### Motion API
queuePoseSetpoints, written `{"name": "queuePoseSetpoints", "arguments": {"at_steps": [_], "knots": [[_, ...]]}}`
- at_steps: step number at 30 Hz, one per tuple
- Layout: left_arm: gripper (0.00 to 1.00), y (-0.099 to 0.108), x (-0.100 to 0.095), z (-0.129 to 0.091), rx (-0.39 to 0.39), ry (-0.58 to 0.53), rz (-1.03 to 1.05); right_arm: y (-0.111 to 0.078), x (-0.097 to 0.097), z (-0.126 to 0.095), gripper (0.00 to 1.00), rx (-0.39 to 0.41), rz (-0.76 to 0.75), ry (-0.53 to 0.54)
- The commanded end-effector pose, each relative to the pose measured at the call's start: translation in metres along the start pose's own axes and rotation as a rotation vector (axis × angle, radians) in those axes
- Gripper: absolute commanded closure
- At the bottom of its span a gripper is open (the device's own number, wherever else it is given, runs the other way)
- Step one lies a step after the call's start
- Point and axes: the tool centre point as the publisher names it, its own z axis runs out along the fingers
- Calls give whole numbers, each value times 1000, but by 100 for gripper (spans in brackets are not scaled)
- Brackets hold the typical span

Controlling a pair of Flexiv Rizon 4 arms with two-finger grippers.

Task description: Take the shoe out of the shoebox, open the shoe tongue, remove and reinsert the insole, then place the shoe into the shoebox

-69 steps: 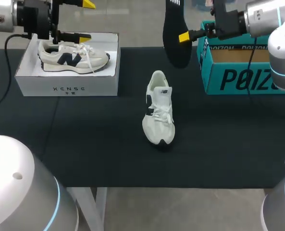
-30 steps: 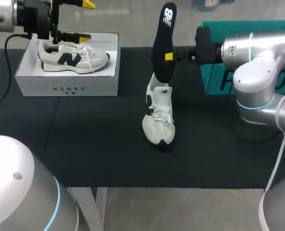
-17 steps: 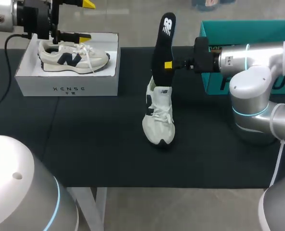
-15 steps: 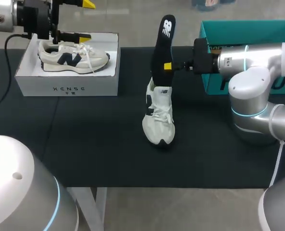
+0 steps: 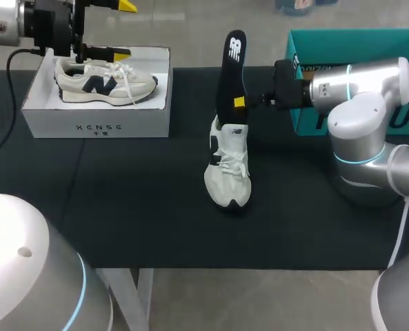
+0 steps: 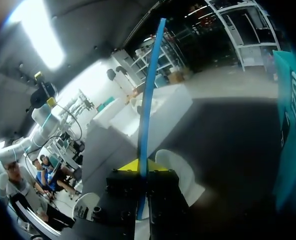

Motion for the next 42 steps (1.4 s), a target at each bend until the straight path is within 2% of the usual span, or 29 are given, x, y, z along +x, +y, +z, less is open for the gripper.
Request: {"name": "queuePoseSetpoints", "arguments": {"at_steps": [1, 6, 21, 26, 27, 29, 31, 35, 38, 39, 40, 41, 42], "knots": [[0, 1, 0, 0, 1, 4, 1, -6, -3, 5, 100, 6, 13, 7], [0, 1, 0, 0, 1, 4, 1, -13, 2, 9, 100, 10, 17, 12], [0, 1, 0, 0, 1, 4, 1, -55, 7, 20, 100, 28, 99, 22], [0, 1, 0, 0, 1, 4, 1, -55, 7, 18, 100, 23, 111, 29], [0, 1, 0, 0, 1, 4, 1, -53, 6, 17, 79, 21, 110, 30], [0, 1, 0, 0, 1, 4, 1, -48, 4, 16, 69, 13, 101, 28], [0, 1, 0, 0, 1, 4, 1, -43, 4, 14, 63, 10, 93, 26], [0, 1, 0, 0, 1, 4, 1, -34, 3, 12, 59, 6, 77, 24], [0, 1, 0, 0, 1, 4, 1, -27, -2, 13, 63, 7, 68, 20], [0, 1, 0, 0, 1, 4, 1, -25, -3, 13, 67, 6, 67, 19], [0, 1, 0, 0, 1, 4, 1, -24, -4, 14, 76, 5, 65, 18], [0, 1, 0, 0, 1, 4, 1, -23, -5, 14, 94, 4, 64, 17], [0, 1, 0, 0, 1, 4, 1, -23, -5, 14, 100, 3, 65, 17]]}}
